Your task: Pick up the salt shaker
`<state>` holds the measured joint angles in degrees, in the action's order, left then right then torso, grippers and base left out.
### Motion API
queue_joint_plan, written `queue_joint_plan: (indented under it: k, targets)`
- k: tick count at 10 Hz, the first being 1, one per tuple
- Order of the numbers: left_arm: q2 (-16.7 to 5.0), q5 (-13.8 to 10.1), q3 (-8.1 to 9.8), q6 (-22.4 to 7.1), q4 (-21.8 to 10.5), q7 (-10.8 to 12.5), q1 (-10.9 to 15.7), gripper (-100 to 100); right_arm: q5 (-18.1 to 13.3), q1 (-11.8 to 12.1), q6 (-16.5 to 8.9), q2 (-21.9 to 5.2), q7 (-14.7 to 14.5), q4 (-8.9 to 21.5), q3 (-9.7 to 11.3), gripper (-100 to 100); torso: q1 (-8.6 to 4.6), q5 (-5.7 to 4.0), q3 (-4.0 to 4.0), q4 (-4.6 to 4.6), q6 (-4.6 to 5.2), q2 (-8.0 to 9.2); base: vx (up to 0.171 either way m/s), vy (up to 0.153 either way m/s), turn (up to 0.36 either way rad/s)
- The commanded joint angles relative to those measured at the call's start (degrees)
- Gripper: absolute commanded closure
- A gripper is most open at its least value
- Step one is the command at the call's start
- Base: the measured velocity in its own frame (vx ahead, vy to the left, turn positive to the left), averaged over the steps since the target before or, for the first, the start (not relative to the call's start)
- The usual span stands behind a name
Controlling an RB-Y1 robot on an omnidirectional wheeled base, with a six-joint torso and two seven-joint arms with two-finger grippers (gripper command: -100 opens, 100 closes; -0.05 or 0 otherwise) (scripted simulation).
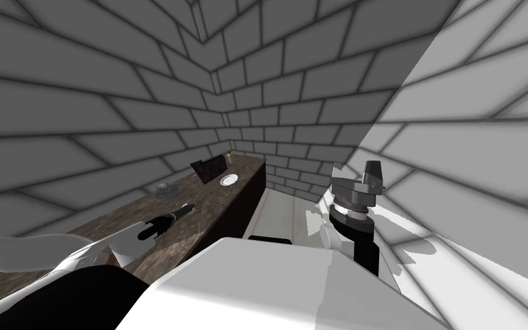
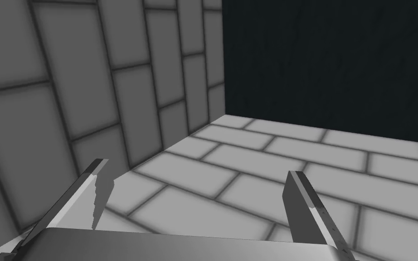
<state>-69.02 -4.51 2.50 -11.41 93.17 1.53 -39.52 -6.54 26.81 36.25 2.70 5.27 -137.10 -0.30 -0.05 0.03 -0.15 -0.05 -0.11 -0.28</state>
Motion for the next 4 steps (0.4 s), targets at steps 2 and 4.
queue_joint_plan:
  k: [2,4]
  targets:
    - [-0.9,0.5,0.73,0.6,3.0,-0.2,-1.8,100,0.0,0.0,0.0,0.0,0.0,0.0,0.0,0,0.04,-0.02,0.01,0.01,0.04,0.0,0.073,-0.004,0.153]
    - [-0.7,0.4,0.46,0.5,2.2,-0.1,-1.3,0,0.0,0.0,0.0,0.0,0.0,0.0,0.0,0,0.06,0.0,0.05,0.03,0.09,0.11,0.016,-0.004,0.02]
